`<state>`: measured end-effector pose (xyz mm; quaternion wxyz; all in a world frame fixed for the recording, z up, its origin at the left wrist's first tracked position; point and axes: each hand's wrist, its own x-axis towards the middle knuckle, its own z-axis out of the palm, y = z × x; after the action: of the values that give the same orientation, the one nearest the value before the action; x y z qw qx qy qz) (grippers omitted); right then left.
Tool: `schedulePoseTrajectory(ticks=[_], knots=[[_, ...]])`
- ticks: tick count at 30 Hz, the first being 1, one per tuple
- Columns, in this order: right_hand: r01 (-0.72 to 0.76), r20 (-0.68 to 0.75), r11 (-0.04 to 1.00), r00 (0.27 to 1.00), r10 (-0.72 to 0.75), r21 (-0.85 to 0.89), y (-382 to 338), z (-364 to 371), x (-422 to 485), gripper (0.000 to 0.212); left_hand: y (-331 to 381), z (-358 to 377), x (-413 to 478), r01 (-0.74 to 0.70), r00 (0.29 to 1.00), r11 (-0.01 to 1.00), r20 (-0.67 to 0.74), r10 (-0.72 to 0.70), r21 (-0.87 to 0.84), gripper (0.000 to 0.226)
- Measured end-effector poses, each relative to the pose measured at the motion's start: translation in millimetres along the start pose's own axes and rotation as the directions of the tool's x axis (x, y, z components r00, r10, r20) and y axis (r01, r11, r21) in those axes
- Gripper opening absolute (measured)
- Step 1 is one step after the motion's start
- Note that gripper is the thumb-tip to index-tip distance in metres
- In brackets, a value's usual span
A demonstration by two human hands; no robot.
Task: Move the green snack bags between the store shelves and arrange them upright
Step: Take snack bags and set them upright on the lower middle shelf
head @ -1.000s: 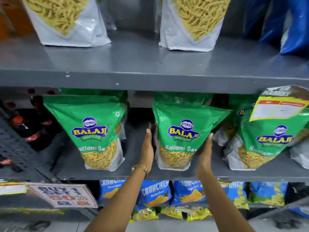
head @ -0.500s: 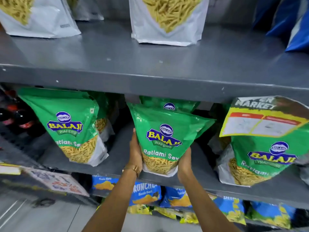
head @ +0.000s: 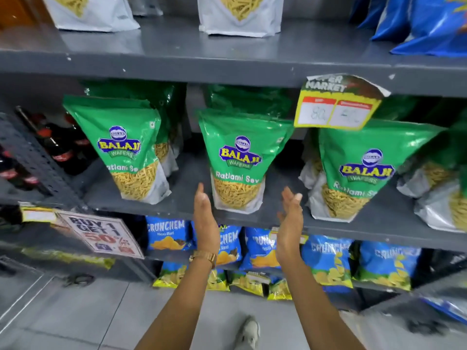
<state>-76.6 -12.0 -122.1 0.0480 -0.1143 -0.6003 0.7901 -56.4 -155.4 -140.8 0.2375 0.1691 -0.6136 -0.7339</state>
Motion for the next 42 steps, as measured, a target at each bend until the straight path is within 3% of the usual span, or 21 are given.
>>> schedulePoseTrajectory(ticks=[9, 14, 16, 20, 23, 29, 32, 35, 42], knots=[[0.168, -0.33, 0.985, 0.933, -0.143, 0.046, -51, -93, -8, 0.045, 24, 85, -74, -0.276, 0.936, 0.961, 0.236, 0.261, 0.034, 0.049], [0.21, -0.442, 0.975, 0.883, -0.157, 0.074, -75, -134, 47, 0.049, 13, 138, -59, -0.142, 0.927, 0.989, 0.357, 0.117, 0.045, 0.037], [0.147, -0.39, 0.988, 0.913, -0.119, 0.044, -80, -146, 77, 0.052, 1, 159, -43, -0.047, 0.921, 0.998, 0.389, 0.024, 0.05, 0.043], [0.085, -0.099, 0.996, 0.991, -0.084, -0.001, -83, -155, 119, 0.049, -14, 199, -16, 0.124, 0.914, 0.992, 0.391, -0.112, -0.005, 0.048], [0.085, 0.039, 0.996, 0.996, -0.086, 0.02, -81, -157, 135, 0.032, -25, 222, -7, 0.184, 0.905, 0.983, 0.394, -0.162, -0.018, 0.048], [0.031, 0.188, 1.0, 0.982, -0.031, 0.002, -73, -162, 151, 0.046, -38, 252, -9, 0.255, 0.923, 0.966, 0.304, -0.234, -0.032, 0.039], [-0.016, 0.233, 1.0, 0.972, 0.015, 0.004, -66, -165, 155, 0.054, -43, 256, -8, 0.277, 0.925, 0.959, 0.289, -0.248, -0.062, 0.048], [-0.037, 0.248, 0.999, 0.968, 0.038, -0.009, -59, -166, 158, 0.054, -44, 257, -10, 0.279, 0.932, 0.956, 0.264, -0.248, -0.087, 0.042], [-0.072, 0.157, 0.997, 0.985, 0.07, 0.005, -51, -159, 163, 0.06, -47, 253, -7, 0.265, 0.938, 0.963, 0.244, -0.245, -0.051, 0.052]])
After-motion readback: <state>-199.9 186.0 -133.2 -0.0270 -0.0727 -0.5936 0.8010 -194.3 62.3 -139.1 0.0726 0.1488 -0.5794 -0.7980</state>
